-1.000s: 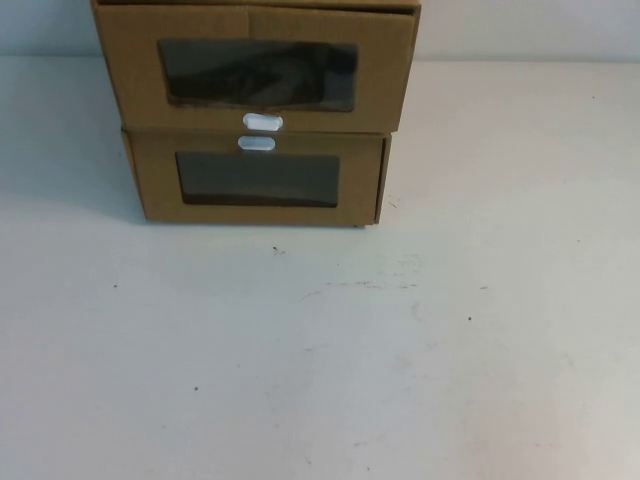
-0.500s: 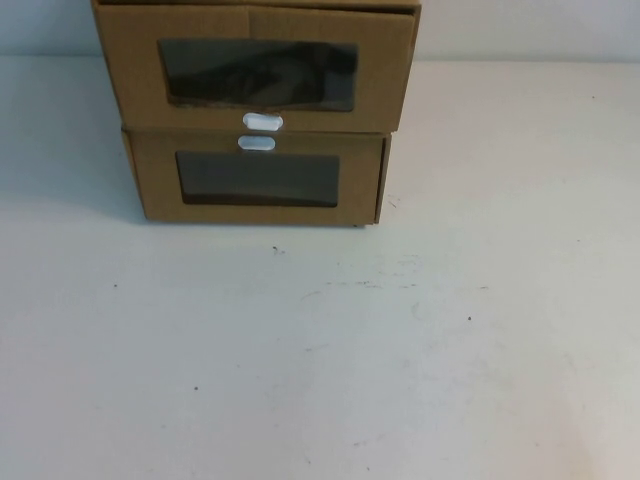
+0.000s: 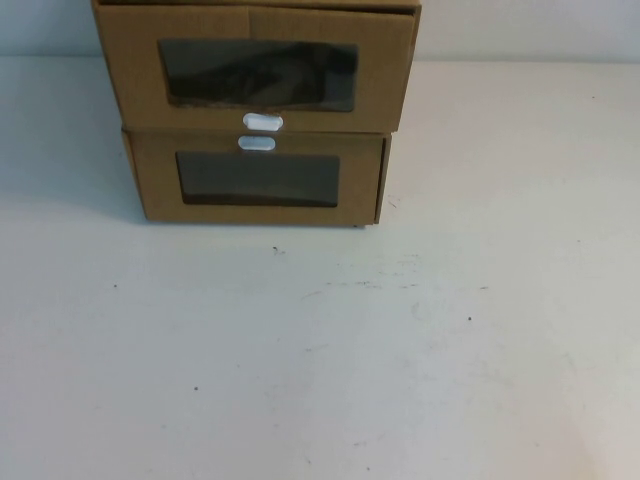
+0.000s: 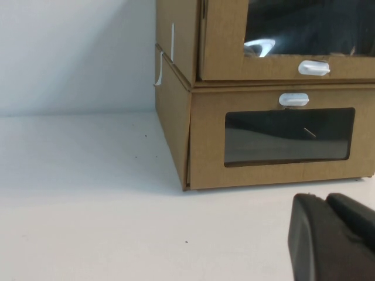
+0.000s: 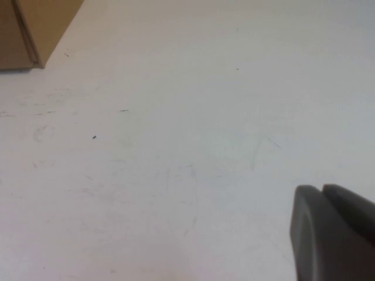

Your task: Close the shoe box

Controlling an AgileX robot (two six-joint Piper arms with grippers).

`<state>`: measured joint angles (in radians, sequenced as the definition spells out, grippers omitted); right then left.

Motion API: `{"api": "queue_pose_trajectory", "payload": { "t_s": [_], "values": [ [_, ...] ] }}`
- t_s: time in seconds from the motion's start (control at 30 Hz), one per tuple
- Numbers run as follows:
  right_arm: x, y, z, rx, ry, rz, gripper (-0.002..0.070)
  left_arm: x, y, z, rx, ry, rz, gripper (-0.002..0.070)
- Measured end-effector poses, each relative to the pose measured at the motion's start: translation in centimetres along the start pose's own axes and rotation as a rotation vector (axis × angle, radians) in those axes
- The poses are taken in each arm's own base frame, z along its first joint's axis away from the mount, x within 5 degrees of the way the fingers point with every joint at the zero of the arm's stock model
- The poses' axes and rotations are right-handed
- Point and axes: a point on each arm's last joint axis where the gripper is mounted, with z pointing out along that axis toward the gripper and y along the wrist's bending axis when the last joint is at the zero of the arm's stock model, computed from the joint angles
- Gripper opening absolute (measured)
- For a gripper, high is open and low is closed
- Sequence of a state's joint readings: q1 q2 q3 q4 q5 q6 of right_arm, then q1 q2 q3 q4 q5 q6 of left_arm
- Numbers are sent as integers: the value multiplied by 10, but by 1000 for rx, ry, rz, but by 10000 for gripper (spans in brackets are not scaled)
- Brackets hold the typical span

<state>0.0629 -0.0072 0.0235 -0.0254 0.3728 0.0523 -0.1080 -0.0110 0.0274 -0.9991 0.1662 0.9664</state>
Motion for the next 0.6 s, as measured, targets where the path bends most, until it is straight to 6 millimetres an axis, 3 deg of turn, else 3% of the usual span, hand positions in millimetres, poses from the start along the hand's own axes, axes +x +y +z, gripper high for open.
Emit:
{"api": "queue_pose_trajectory", "payload": {
  "t_s": [0.33,0.6],
  "values": [
    [0,0,0,0,0,0,-13,0,0,0,0,0,6,-5],
    [0,0,0,0,0,0,-13,9,3,0,-28,99,169,-5]
  ]
}}
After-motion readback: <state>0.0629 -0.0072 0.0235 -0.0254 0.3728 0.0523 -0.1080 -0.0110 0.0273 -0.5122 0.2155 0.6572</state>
